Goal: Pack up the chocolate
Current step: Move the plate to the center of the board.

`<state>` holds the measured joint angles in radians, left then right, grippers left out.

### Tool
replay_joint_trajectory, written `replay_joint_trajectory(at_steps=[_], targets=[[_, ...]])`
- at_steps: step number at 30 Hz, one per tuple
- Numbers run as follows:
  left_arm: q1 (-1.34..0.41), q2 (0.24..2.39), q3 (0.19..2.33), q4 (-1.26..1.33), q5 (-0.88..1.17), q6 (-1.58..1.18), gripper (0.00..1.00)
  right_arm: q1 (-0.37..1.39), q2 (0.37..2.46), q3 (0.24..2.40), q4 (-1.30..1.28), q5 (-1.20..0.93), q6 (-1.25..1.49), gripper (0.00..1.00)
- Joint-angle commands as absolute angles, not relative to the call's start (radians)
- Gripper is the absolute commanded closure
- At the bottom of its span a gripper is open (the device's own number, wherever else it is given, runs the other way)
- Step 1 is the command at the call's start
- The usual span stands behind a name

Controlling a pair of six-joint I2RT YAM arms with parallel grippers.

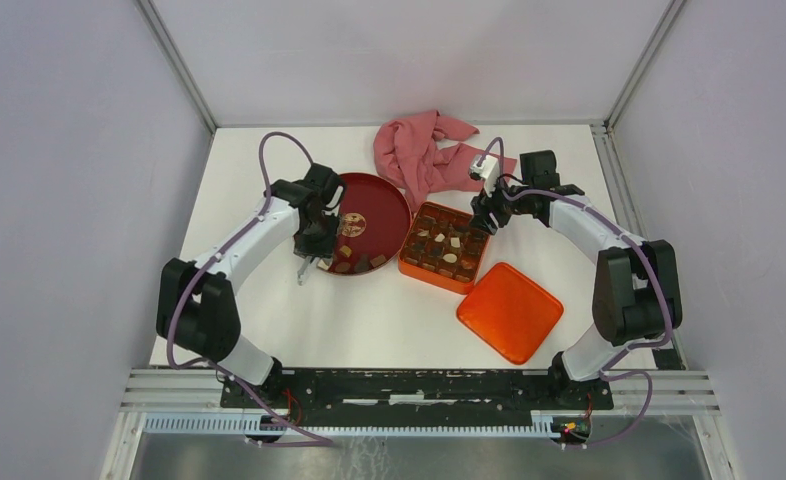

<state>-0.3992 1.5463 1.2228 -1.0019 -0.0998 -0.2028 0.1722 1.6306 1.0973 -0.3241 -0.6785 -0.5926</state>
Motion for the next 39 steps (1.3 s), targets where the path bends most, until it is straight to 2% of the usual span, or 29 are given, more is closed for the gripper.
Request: replay_joint_trajectory(at_steps=[1, 14, 31, 35, 39], targets=[[-0.392, 1.55, 1.27, -1.011, -0.151, -0.139, 0.53, 0.175, 1.597, 1.093, -0.321, -0.703, -0.6, 0.38], [-0.374, 1.6, 1.273, -0.989, -0.158, -0.129, 0.52, 0.174, 1.616, 1.095, -0.323, -0.703, -0.604, 0.38], [-0.339, 1.641, 1.25, -0.969, -0.051, -0.128, 0.56, 0.175, 1.621, 1.095, -0.325, -0.703, -0.605, 0.38], [-0.338, 1.64, 1.253, -0.972, -0.042, -0.137, 0.7, 0.174, 1.622, 1.095, -0.324, -0.704, -0.606, 0.38], [-0.338, 1.63, 1.26, -0.977, -0.044, -0.149, 0.97, 0.174, 1.621, 1.095, -0.324, -0.704, -0.607, 0.38]])
